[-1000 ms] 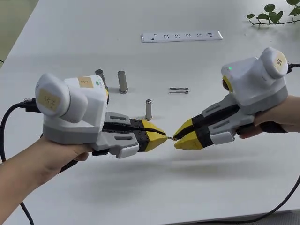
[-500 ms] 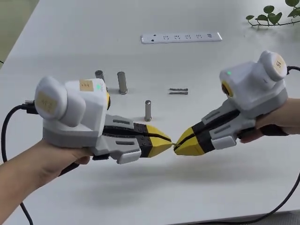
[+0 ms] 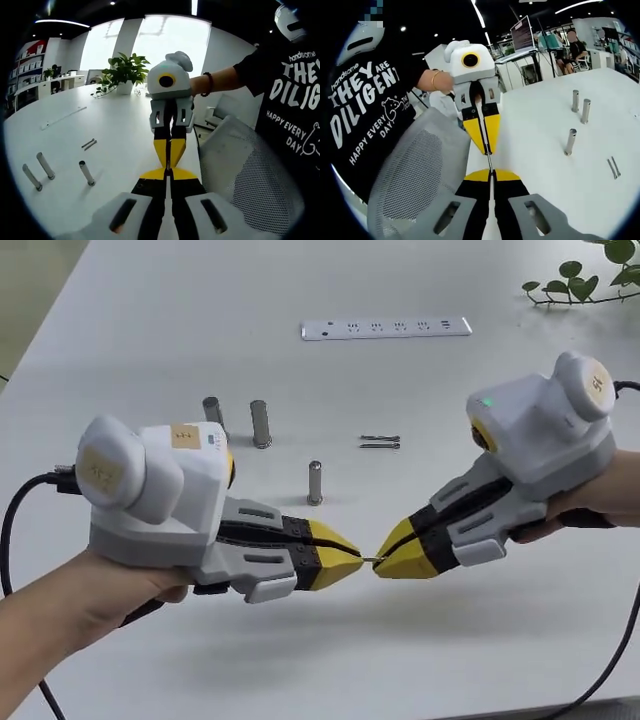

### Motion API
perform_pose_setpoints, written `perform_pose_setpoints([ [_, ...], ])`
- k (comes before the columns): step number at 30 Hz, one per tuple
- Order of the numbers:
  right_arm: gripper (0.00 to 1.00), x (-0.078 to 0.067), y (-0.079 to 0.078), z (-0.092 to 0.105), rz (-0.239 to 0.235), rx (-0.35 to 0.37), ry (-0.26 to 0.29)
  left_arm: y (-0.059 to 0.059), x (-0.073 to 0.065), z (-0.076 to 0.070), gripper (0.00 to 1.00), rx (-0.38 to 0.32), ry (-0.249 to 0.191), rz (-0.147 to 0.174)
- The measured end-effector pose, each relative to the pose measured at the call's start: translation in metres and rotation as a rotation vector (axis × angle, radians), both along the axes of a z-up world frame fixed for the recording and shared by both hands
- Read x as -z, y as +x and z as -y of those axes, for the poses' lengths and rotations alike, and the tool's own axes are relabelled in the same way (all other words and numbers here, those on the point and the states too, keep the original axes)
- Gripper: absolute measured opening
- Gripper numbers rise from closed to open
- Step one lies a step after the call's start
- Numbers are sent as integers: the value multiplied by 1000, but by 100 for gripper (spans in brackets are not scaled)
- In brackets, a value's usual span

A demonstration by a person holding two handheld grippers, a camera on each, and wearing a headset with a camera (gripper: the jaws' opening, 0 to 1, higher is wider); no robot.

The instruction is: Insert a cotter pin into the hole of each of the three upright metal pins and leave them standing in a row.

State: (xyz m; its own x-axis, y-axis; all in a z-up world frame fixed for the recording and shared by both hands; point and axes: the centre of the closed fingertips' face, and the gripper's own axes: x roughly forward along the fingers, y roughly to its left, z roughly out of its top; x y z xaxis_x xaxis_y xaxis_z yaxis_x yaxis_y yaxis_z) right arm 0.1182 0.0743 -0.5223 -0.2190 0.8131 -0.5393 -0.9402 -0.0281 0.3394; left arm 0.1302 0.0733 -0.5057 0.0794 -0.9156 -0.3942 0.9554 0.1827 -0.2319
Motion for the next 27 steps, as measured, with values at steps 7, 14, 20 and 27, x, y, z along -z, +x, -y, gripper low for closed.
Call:
perform_pose_setpoints([
  [7,0,5,6,1,69,-2,-38,5,4,0,2,-42,13,20],
  [14,0,12,26,7,159,42,-83,22,6,-4,13,-145,20,90],
  [20,0,18,48,15,231,78,-129,39,5,-12,15,-252,23,143],
  [27,0,26,73,21,303,106,-185,62,11,-24,15,-370,61,203],
])
